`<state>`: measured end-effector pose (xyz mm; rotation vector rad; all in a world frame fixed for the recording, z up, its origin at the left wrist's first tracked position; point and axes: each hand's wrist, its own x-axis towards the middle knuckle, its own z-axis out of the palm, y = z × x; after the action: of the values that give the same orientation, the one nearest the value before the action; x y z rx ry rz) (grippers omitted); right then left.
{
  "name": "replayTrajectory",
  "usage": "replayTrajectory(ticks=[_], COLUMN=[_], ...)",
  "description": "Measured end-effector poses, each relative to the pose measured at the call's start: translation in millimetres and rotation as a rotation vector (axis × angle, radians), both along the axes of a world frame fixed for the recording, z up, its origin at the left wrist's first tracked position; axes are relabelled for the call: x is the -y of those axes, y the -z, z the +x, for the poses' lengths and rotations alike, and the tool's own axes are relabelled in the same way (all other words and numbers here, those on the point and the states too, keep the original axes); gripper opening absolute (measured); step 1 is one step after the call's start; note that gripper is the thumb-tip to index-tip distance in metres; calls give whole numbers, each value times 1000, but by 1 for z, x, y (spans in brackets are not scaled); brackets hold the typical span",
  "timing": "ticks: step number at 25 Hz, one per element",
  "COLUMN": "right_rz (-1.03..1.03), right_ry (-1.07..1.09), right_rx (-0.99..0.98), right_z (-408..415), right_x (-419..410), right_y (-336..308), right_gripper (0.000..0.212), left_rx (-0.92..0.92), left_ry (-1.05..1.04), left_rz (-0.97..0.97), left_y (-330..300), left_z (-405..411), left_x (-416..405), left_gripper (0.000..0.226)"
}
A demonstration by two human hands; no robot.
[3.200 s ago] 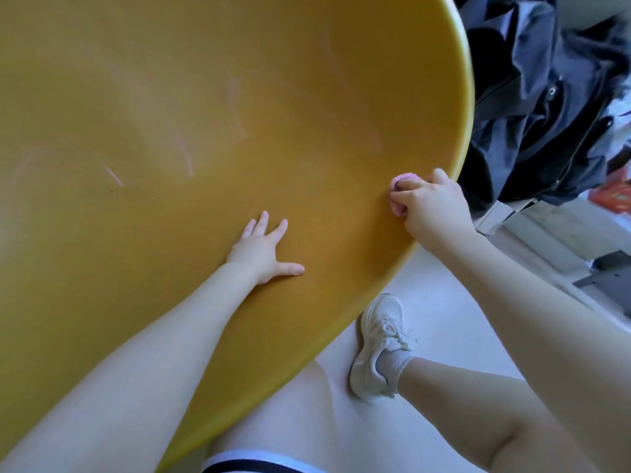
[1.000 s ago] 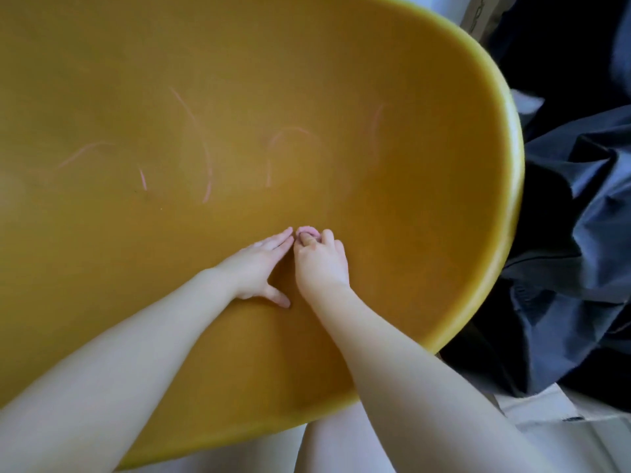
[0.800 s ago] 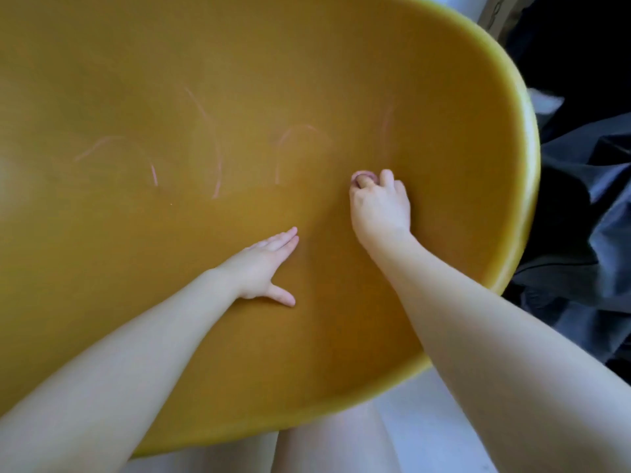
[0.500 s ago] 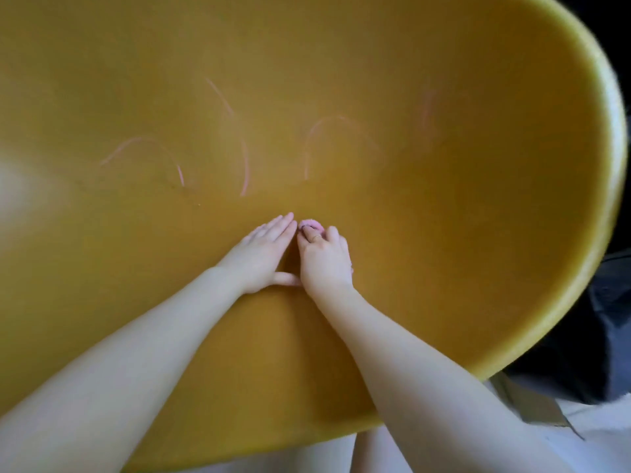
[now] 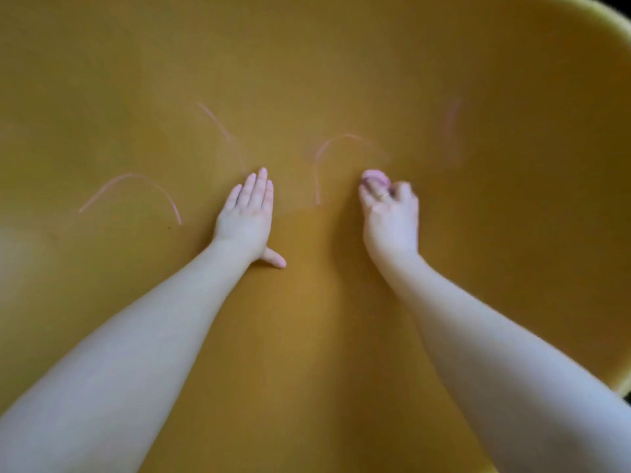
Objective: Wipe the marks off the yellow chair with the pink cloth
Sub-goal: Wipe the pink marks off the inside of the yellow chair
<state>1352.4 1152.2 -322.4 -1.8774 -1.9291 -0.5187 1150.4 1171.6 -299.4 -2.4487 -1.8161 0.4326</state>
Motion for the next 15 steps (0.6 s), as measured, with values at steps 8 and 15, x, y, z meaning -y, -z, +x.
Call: replayTrajectory(ticks=[8, 15], right_rz=[-151, -23], right_ry=[-188, 44], right_rx=[297, 158], right_z=[-36, -25], right_x=[-6, -32], right_y=[11, -10], right_gripper=[31, 49], left_rx=[93, 140], left_ry=[34, 46], left_rz=[-50, -52], left_y=[4, 7], left_z=[-10, -13], left_x=[-9, -10], left_gripper=[140, 141])
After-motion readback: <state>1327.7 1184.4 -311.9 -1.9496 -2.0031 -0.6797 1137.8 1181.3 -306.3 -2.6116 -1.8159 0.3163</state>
